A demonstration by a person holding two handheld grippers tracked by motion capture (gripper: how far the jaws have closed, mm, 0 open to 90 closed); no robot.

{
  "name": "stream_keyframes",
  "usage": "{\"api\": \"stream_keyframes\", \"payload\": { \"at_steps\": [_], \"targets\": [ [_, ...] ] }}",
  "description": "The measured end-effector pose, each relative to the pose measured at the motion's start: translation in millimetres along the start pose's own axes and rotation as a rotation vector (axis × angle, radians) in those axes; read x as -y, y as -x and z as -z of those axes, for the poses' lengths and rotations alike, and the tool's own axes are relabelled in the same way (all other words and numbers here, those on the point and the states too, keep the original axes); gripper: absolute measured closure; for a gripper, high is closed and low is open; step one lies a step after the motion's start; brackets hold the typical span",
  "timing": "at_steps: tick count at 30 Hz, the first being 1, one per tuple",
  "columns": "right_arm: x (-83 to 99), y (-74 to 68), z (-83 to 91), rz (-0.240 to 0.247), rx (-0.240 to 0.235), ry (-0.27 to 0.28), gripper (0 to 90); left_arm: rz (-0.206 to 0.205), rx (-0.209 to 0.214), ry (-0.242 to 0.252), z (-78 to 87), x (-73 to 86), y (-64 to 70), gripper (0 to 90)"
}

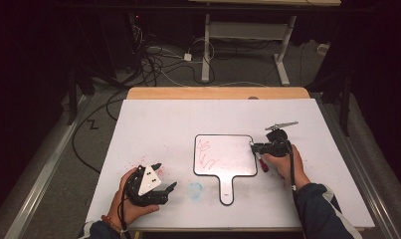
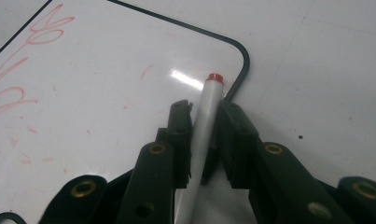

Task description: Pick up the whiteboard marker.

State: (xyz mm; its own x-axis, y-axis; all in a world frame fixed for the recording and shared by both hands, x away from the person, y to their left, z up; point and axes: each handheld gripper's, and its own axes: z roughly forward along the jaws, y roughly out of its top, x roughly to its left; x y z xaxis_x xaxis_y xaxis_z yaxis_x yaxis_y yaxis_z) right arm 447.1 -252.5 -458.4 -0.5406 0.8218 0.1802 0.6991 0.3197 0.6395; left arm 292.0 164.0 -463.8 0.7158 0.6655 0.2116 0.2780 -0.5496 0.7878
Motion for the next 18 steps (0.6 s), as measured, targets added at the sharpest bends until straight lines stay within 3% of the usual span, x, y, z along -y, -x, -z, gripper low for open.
{"api": "stream_keyframes", "payload": {
  "at_steps": [10, 18],
  "targets": [
    [-0.4, -2.5, 2.2, 0.031, 0.004, 0.004, 81.4, 0.012, 0.004, -0.007, -1.3, 0.4, -1.2, 22.5],
    [-2.4, -7.6, 13.9, 0.052, 0.005, 0.064, 81.4, 0.059, 0.036, 0.010, -4.4, -5.4, -2.7, 22.9]
  ]
}}
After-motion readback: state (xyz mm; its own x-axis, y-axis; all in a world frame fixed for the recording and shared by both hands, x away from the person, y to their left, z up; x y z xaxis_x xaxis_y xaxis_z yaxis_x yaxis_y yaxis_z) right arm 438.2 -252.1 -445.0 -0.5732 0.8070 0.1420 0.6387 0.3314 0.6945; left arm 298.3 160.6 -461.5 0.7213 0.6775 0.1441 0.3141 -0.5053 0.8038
